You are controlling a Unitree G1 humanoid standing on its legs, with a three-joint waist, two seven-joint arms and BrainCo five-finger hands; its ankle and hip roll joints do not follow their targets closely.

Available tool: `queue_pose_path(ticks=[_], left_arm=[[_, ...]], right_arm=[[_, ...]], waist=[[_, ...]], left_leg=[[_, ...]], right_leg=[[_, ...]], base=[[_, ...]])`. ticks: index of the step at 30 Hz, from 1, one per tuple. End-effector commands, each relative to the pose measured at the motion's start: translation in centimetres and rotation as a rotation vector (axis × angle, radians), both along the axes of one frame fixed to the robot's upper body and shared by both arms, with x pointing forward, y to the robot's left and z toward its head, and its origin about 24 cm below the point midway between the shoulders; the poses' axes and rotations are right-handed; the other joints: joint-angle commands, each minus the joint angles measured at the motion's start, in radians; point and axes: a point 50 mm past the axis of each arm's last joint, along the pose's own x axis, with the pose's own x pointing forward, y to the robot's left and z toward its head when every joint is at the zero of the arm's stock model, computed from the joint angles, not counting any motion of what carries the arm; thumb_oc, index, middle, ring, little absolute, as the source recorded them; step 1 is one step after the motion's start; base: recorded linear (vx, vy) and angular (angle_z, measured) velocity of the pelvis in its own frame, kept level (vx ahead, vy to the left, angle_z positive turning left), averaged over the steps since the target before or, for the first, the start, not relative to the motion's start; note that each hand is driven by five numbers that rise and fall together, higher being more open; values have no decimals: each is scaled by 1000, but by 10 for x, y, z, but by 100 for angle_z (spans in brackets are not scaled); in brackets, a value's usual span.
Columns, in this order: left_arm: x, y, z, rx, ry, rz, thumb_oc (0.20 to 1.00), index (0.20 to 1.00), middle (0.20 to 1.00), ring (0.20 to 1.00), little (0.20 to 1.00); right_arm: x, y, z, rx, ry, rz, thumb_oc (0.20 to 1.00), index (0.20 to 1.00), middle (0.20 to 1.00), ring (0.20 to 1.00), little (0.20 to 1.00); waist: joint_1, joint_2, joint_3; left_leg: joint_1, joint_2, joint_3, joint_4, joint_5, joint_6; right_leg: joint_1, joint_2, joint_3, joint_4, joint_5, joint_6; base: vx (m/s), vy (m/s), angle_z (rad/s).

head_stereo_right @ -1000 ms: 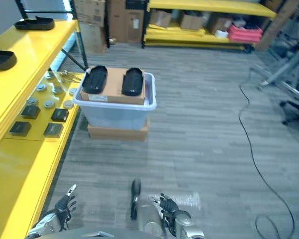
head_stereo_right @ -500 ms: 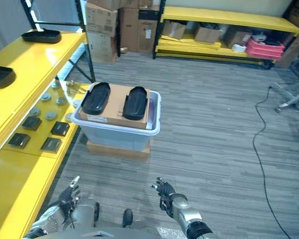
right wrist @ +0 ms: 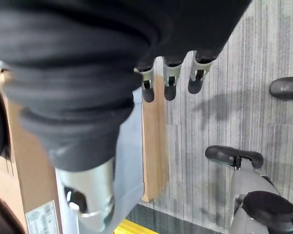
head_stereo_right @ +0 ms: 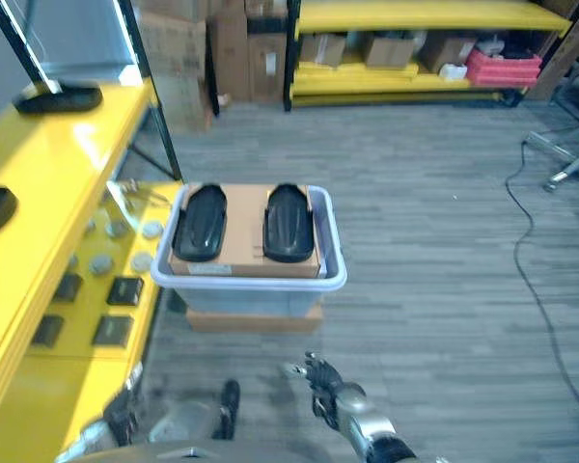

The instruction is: Move parts from the plastic box to the shelf.

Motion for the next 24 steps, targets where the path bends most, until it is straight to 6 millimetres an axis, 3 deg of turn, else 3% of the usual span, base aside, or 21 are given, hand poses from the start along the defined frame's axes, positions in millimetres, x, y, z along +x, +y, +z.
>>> queue_pose_path(ticks=[1, 2, 3, 6, 7, 8, 9, 10, 12, 16, 22, 24], left_arm=[[13, -5, 8, 44, -69, -114, 1000, 1000, 1000, 1000, 1000], [13, -5, 8, 44, -69, -114, 1000, 1000, 1000, 1000, 1000], [16, -3, 10, 44, -83, -131, 1000, 1000, 1000, 1000, 1000], [27, 2, 17, 43, -109, -149, 1000, 1000, 1000, 1000, 1000], [31, 4, 21, 43, -119, -158, 1000, 1000, 1000, 1000, 1000], [33, 6, 22, 44, -122, -156, 1000, 1000, 1000, 1000, 1000], [32, 9, 22, 46, -126, -150, 1000, 1000, 1000, 1000, 1000], [30, 11, 22, 45, -126, -142, 1000, 1000, 1000, 1000, 1000], [24, 5, 19, 13, -116, -118, 1000, 1000, 1000, 1000, 1000], [14, -15, 8, -31, -76, -147, 1000, 1000, 1000, 1000, 1000], [7, -27, 1, -61, -52, -210, 1000, 1000, 1000, 1000, 1000], [8, -29, 3, -39, -45, -258, 1000, 1000, 1000, 1000, 1000]], right_arm=[[26, 8, 17, 54, -124, -104, 1000, 1000, 1000, 1000, 1000], [26, 8, 17, 54, -125, -105, 1000, 1000, 1000, 1000, 1000], [27, 8, 19, 54, -142, -132, 1000, 1000, 1000, 1000, 1000], [29, 2, 21, 54, -170, -165, 1000, 1000, 1000, 1000, 1000], [28, -4, 22, 57, -184, -190, 1000, 1000, 1000, 1000, 1000], [28, -8, 22, 60, -191, -203, 1000, 1000, 1000, 1000, 1000], [28, -9, 22, 61, -195, -211, 1000, 1000, 1000, 1000, 1000], [28, -9, 22, 61, -196, -216, 1000, 1000, 1000, 1000, 1000], [29, -16, 26, 43, -197, -203, 1000, 1000, 1000, 1000, 1000], [30, -31, 28, 20, -207, -250, 1000, 1000, 1000, 1000, 1000], [28, -55, 37, -13, -272, -447, 1000, 1000, 1000, 1000, 1000], [31, -69, 51, -46, -362, -579, 1000, 1000, 1000, 1000, 1000]], waist=[[17, 19, -18], [17, 17, -17], [2, 29, 1], [-13, 28, 17], [-28, 12, 26], [-40, 2, 30], [-47, -5, 36], [-50, -10, 40], [-63, -8, 22], [-65, -27, -18], [-76, -39, -30], [-89, -33, -27]], left_leg=[[-45, -46, -28, -15, 18, 115], [-44, -48, -28, -16, 17, 116], [0, -45, -57, -28, 0, 122], [40, -40, -84, -30, -22, 109], [56, -37, -102, -22, -42, 95], [68, -31, -111, -17, -61, 87], [80, -24, -114, -12, -81, 88], [86, -19, -113, -7, -94, 90], [119, 47, -112, -59, -64, 47], [126, 121, -53, -101, -35, -12], [90, 184, 39, -90, 2, -45], [83, 194, 63, -98, 14, -50]], right_leg=[[-36, 75, -96, 3, 282, 3], [-42, 70, -95, 12, 279, 4], [-116, 15, -109, -5, 286, -7], [-134, -44, -113, -191, 347, -3], [-132, -75, -86, -376, 384, 10], [-140, -94, -59, -480, 412, 22], [-164, -106, -38, -494, 448, 30], [-181, -111, -24, -486, 466, 35], [-107, -87, -39, -544, 413, 50], [-27, -55, -92, -619, 383, 26], [21, -33, -173, -660, 368, 5], [18, -37, -200, -656, 368, 7]], base=[[114, 41, -49], [128, -41, -23], [135, -143, 21], [122, -237, 54], [188, -381, 47], [213, -454, 30], [165, -340, 72], [149, -316, 66], [169, -312, 41], [132, -249, 12], [47, -165, 49], [11, -51, 27]])
